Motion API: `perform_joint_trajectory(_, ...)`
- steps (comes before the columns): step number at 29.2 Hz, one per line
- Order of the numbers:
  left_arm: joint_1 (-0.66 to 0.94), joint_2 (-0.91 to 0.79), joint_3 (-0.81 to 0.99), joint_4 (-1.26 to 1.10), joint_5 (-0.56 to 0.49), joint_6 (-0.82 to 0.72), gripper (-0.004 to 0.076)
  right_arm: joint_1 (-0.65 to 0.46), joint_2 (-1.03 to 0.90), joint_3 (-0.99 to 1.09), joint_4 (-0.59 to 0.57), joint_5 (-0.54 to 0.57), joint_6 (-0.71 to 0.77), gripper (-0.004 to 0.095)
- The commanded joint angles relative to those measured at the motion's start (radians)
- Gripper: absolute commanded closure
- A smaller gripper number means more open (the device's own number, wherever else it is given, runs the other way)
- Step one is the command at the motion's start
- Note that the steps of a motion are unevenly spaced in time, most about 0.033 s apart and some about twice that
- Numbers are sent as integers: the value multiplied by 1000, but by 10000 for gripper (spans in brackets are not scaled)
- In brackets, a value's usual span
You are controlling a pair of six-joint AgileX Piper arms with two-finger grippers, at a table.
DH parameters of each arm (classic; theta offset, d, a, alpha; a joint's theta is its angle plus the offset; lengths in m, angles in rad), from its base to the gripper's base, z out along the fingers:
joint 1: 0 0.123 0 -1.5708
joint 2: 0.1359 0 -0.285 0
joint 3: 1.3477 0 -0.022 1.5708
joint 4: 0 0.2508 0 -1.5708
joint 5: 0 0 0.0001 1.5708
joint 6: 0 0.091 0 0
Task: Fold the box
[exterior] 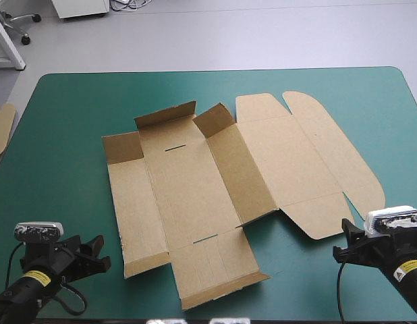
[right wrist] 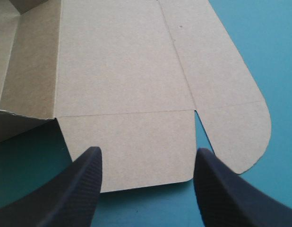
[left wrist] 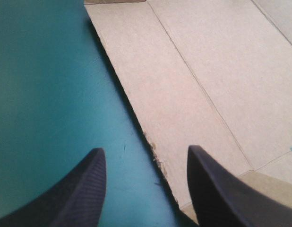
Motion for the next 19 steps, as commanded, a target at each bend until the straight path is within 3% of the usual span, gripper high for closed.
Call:
perform_joint_trajectory(1,-2,91,-92,-30,-66,23,345,-7,33,-38,-51,-72,34,374)
perform_joint_trajectory(5,-2,173,-127,-61,-81,37,345,-7,92,-66,-49,-77,34,373)
perform_joint_trajectory(13,-2,316,-133,-404,-171,233,345,-7,268,-175,-45,-107,34,373)
perform_joint_trajectory(19,-2,401,-134,-504,-183,322,345,-7,381,-287,-41,-110,34,373)
